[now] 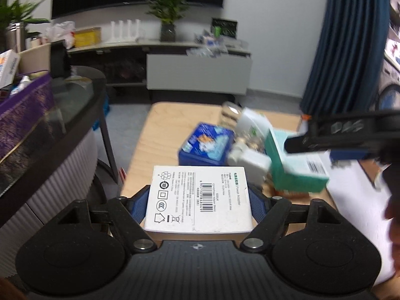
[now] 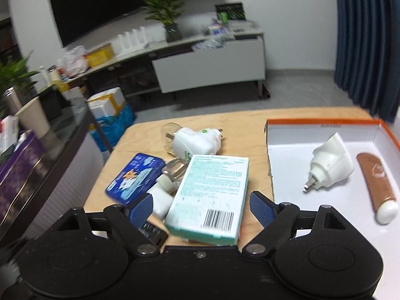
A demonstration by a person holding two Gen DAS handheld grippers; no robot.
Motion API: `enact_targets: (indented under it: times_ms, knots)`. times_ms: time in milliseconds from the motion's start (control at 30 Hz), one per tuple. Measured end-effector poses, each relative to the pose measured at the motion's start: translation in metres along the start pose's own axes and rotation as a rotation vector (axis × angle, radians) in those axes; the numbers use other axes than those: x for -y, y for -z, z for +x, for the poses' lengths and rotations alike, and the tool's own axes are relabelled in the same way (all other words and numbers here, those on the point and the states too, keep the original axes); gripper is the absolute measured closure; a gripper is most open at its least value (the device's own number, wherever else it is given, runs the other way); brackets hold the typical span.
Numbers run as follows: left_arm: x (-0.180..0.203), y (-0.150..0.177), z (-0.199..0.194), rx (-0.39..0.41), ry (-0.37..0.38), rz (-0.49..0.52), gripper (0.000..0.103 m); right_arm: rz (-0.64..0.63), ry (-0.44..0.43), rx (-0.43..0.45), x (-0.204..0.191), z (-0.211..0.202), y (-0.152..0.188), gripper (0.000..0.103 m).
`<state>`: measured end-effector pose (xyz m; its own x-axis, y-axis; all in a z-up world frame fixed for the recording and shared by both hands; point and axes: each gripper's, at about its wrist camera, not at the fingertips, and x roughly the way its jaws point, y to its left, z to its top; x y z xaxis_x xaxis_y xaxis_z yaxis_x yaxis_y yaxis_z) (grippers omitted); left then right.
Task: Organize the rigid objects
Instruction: 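Grasp the white box with left tool while right tool grasps the teal bandage box, then carry the white box and bandage box over the white lid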
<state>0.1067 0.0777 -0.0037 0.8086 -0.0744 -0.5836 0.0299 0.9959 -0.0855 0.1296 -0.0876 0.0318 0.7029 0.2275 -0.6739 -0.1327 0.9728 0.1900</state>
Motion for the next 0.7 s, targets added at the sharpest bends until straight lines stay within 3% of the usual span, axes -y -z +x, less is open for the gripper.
enact_targets:
  times_ms: [167,333,433,700]
  knots:
    - [0.001,-0.008,0.004,0.041,-0.014,-0.017,0.024,0.056,0.063,-0.036,0.000,0.029,-0.006,0.004]
    - [0.003,-0.011,0.010,0.047,-0.020,-0.020,0.024,0.051,0.064,-0.057,0.000,0.045,-0.005,0.006]
    - [0.002,-0.012,0.009,0.052,-0.019,-0.033,0.024,0.039,0.064,-0.032,0.003,0.042,-0.005,0.018]
    - [0.008,-0.013,0.003,0.055,-0.042,-0.051,0.024,-0.029,0.022,0.057,0.010,-0.004,0.002,0.019]
